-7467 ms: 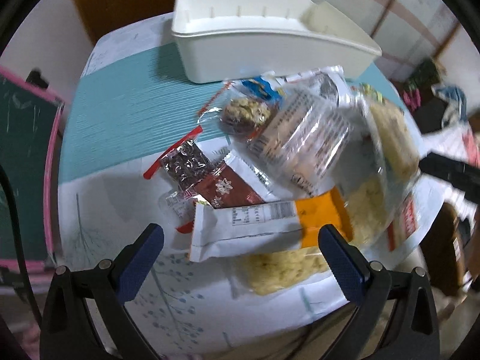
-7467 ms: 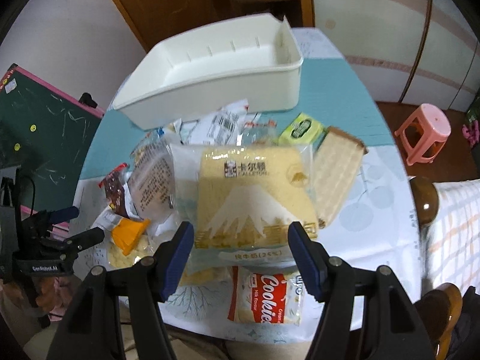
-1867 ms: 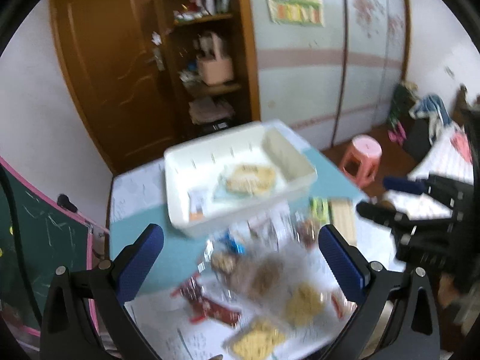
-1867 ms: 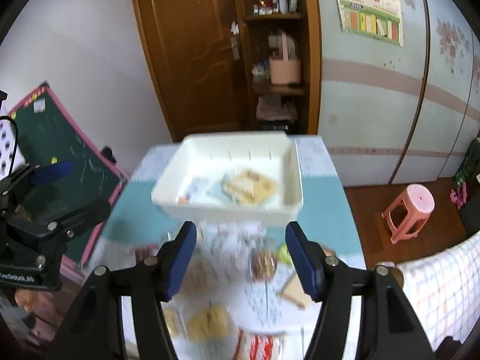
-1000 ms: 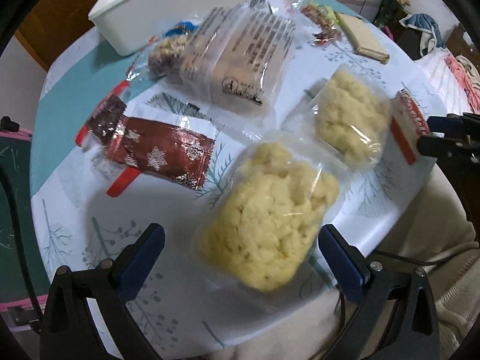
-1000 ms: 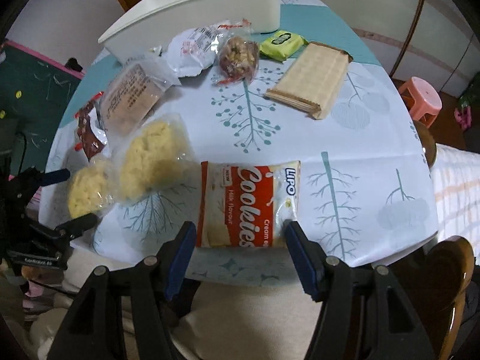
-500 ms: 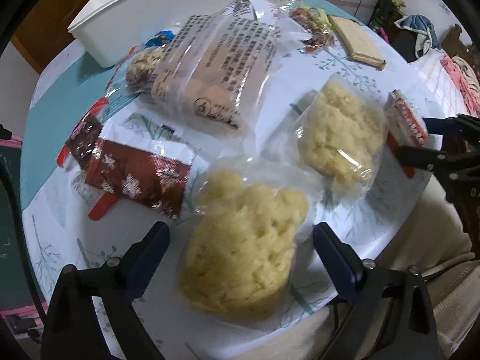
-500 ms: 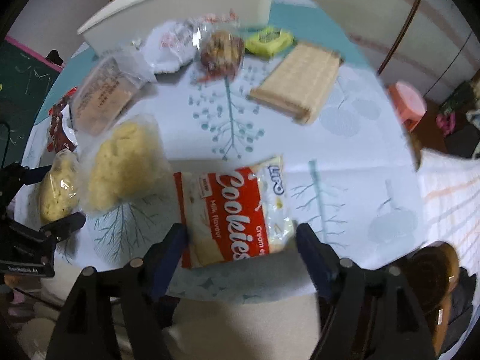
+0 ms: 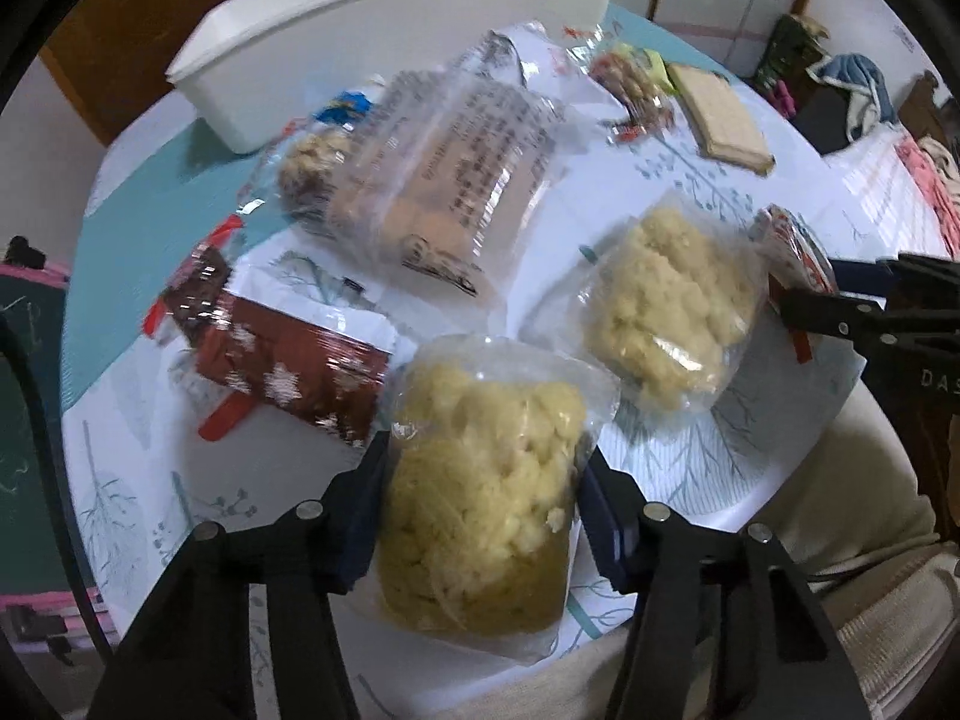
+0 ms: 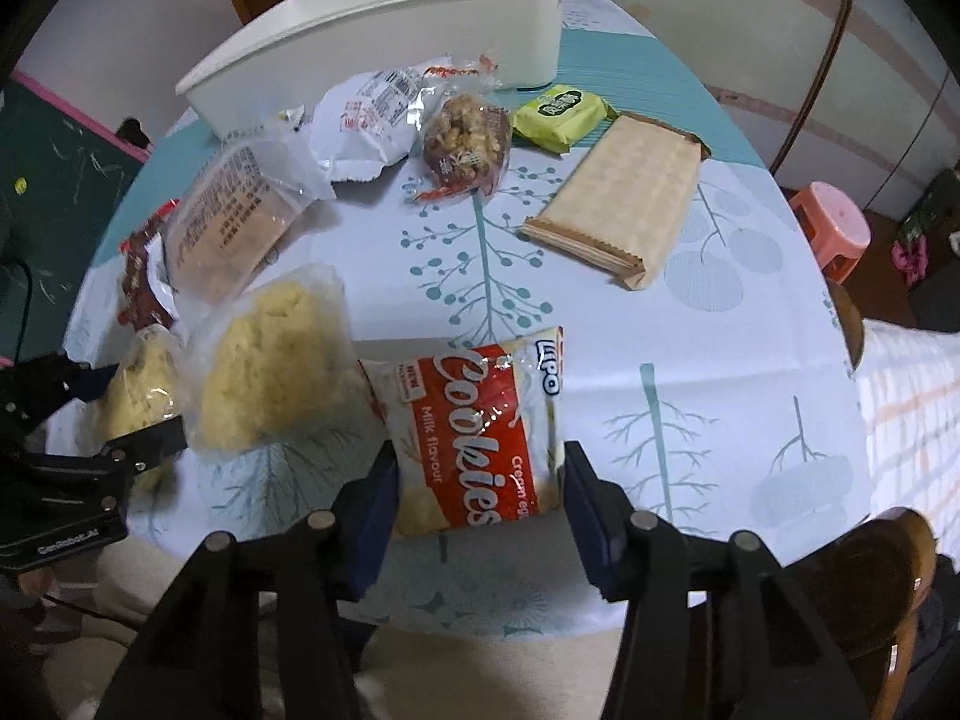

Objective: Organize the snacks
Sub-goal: 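Carry both bags into the white tray and release them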

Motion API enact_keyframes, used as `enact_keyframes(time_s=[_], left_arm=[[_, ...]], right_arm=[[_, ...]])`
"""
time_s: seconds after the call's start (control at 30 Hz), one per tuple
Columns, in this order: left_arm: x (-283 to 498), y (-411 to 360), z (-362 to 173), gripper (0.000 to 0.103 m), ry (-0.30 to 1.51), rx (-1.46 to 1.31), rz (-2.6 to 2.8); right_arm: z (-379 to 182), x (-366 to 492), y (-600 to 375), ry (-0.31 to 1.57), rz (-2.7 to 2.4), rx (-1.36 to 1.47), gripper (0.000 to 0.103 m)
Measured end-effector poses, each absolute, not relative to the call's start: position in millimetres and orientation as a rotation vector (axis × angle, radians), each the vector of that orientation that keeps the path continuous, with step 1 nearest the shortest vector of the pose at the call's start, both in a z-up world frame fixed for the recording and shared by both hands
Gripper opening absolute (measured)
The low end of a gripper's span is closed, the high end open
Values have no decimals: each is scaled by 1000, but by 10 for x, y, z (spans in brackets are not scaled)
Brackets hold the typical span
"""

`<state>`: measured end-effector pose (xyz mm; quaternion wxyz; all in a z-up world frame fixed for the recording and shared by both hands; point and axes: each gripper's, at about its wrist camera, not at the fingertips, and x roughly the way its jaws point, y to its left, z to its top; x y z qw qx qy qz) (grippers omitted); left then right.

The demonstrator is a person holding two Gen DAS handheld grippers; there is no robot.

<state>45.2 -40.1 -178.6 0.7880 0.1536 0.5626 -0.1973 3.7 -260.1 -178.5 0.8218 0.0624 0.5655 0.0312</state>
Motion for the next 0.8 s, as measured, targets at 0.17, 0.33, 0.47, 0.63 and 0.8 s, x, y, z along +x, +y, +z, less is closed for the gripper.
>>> enact_keyframes(time_s=[0.17, 0.33, 0.47, 0.63, 0.8], left_arm=[[474, -317, -1468, 56, 1147, 263, -411], [554, -341, -1047, 56, 1054, 206, -418], [678, -354, -592, 56, 956, 150, -414], [929, -339, -117, 56, 866, 81, -396], [1192, -319, 211, 56, 813, 44, -356]], right_arm=[[-1569, 49, -2601, 1126, 62, 158, 52], [-1318, 140, -2588, 1050, 93, 169, 52], [-1013, 247, -2575, 968, 121, 180, 52], [-551, 419, -2525, 831, 141, 154, 52], [-182, 625, -2480, 742, 152, 100, 52]])
